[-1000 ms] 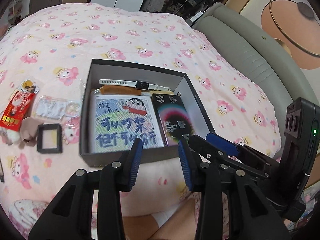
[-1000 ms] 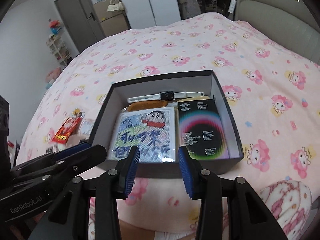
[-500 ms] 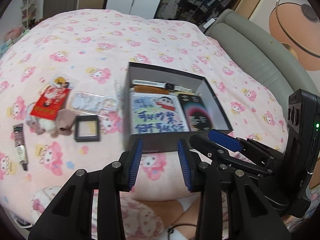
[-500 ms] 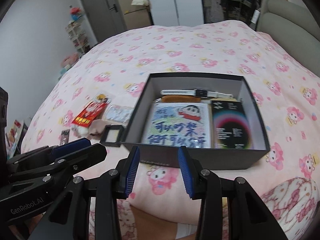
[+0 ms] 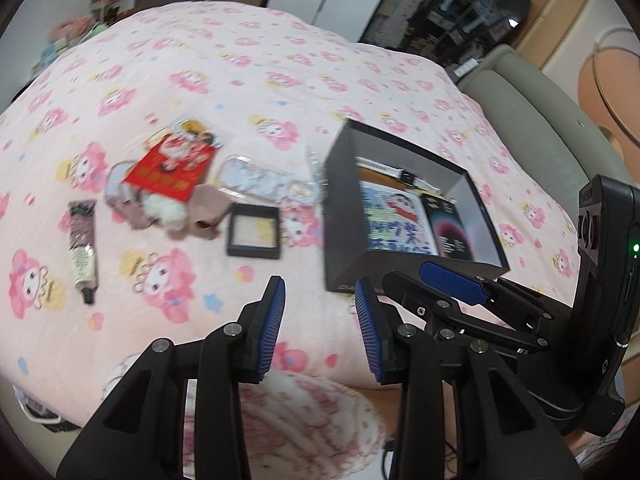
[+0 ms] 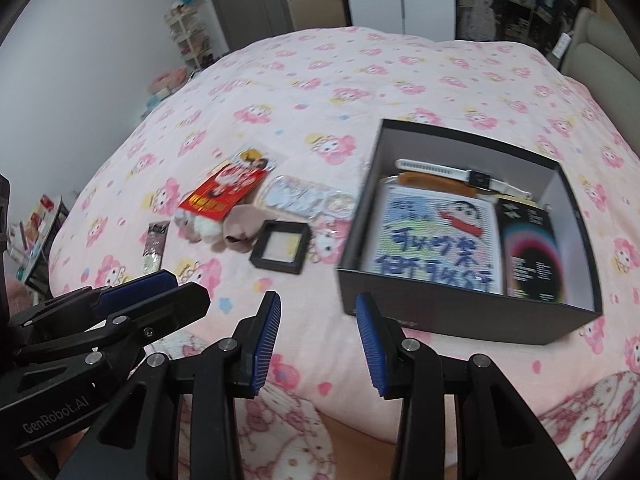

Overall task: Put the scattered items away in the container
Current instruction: 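Withdraw the left gripper and move it toward the hand-cream tube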

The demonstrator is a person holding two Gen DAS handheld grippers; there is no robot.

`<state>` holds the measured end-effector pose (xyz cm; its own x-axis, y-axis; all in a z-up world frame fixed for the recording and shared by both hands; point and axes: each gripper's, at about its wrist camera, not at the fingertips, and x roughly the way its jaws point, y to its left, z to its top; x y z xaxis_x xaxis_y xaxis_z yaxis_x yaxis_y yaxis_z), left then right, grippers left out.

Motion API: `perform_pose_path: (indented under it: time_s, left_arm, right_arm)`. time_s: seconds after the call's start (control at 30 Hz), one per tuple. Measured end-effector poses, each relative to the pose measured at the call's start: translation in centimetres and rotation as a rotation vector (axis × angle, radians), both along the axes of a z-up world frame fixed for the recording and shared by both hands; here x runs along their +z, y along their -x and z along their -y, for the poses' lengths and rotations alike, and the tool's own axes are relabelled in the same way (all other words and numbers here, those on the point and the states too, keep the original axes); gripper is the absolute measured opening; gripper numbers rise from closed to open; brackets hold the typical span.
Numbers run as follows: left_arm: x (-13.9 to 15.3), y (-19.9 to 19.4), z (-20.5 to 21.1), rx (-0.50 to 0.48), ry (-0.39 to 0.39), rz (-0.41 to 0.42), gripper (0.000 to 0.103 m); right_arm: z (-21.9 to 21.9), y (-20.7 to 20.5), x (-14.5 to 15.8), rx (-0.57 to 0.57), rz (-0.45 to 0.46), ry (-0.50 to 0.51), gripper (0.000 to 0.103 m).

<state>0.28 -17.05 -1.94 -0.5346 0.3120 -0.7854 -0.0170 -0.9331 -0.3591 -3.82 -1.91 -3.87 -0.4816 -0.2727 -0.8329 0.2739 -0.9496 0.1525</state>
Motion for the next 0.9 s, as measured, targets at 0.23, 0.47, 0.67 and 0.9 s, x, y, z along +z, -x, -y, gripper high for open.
perform_pose_path:
  time_s: [0.23,0.47,0.67,0.9]
  left_arm:
    - [-2.2,-0.8,4.6,0.096,0.002,0.038,0.036]
    - [-4.5,-1.2,8.9,0.175,-0.037,0.076,0.036]
    - [-6.3,-1.2,11.3,0.230,-0.051,0.106,0.036]
    - [-8.9,-0.6,14.1,0.332,-0.090,0.154,0.036]
  right_arm:
    - [4.7,0.8,-2.0,0.073,0.052,-0.015,0.036]
    - [9.7,1.4,-3.9,0.154,0.081,-0.067,0.036]
    - [12.2,2.1,-5.3,0.195,0.111,-0.087,0.036]
    - [15.2,3.7,-7.6,0.217,0.163,-0.107,0.036]
